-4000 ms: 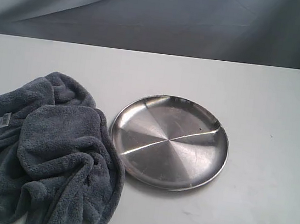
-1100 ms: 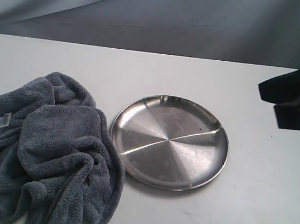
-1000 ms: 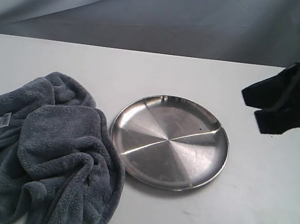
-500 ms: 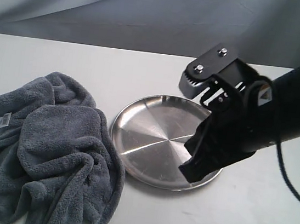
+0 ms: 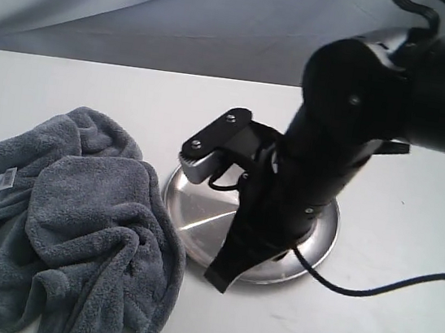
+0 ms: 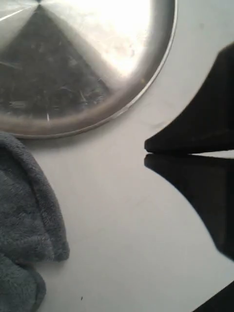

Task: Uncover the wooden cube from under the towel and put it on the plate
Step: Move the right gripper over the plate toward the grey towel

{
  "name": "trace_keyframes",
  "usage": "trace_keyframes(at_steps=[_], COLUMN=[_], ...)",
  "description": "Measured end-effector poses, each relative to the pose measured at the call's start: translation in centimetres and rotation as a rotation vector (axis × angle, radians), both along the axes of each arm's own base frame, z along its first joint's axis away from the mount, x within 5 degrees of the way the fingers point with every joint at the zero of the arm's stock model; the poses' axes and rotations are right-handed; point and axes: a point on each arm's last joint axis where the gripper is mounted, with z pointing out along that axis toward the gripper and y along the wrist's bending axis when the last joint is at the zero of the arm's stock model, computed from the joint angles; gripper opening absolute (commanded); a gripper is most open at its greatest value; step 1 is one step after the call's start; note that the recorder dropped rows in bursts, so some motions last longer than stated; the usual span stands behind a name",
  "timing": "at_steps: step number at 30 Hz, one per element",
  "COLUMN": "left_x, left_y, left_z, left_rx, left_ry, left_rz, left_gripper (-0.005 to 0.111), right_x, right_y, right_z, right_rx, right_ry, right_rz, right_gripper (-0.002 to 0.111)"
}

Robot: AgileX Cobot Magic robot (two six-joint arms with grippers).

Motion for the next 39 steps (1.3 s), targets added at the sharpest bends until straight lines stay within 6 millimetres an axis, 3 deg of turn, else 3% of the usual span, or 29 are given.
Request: trace_keyframes(at_steps=[11, 21, 32, 39], left_x=[0.0, 0.0, 0.0, 0.0], left_y=[0.0, 0.0, 0.0, 0.0], left_z=[0.0, 0.0, 0.0, 0.0], left_rx=[0.0, 0.0, 0.0, 0.0], left_ry=[0.0, 0.0, 0.0, 0.0], left_rz=[0.0, 0.0, 0.0, 0.0], left_gripper=[0.0, 0.0, 0.0, 0.0], right_x=[-1.0, 0.5, 2.8, 4.3], right_y=[7.6, 13.8, 17.4, 17.4], right_z=[-0.9, 1.0, 3.4, 3.5], right_rx=[-0.102, 0.088, 0.226, 0.182], right_ry=[0.072, 0.07, -0.038, -0.14], right_rz=[0.135, 0.146, 0.169, 0.14], right_gripper=[0.0, 0.0, 0.0, 0.0])
